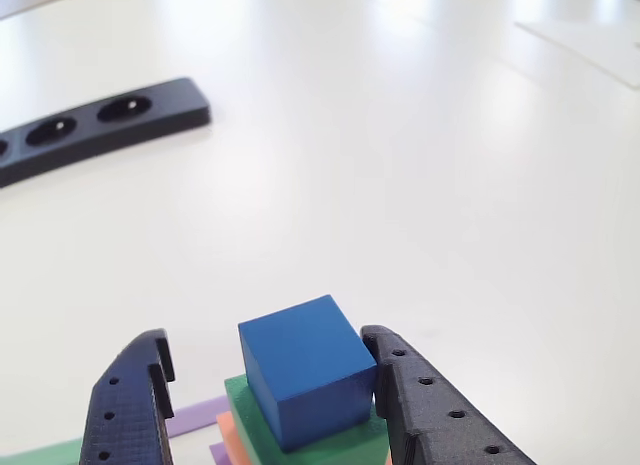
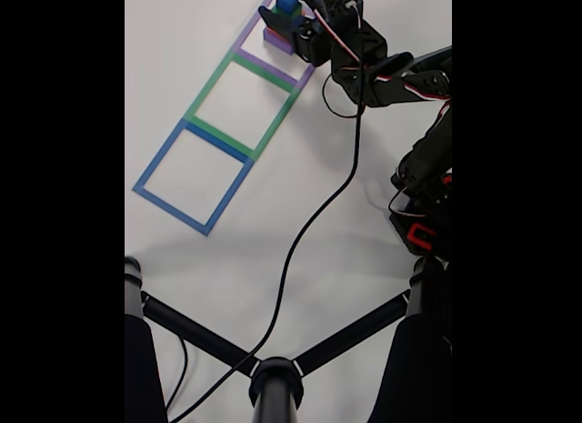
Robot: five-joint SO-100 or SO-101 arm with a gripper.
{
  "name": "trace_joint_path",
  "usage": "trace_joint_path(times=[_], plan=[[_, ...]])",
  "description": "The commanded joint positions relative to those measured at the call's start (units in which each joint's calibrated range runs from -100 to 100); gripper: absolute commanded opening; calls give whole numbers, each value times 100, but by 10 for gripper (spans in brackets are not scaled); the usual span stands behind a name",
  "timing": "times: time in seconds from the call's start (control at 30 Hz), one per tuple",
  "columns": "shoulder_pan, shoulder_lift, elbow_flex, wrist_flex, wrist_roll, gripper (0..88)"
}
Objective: Tower of hanoi
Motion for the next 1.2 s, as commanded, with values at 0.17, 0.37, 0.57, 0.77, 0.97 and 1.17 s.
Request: trace_joint_path(times=[0.17,0.37,0.57,0.77,0.97,1.17], plan=[[2,-3,-213,-226,0,124],[40,-3,-204,-226,0,83],[63,-3,-195,-226,0,50],[63,-75,-195,-202,0,31],[10,-580,-204,211,0,31],[-135,-1726,-459,1555,0,29]])
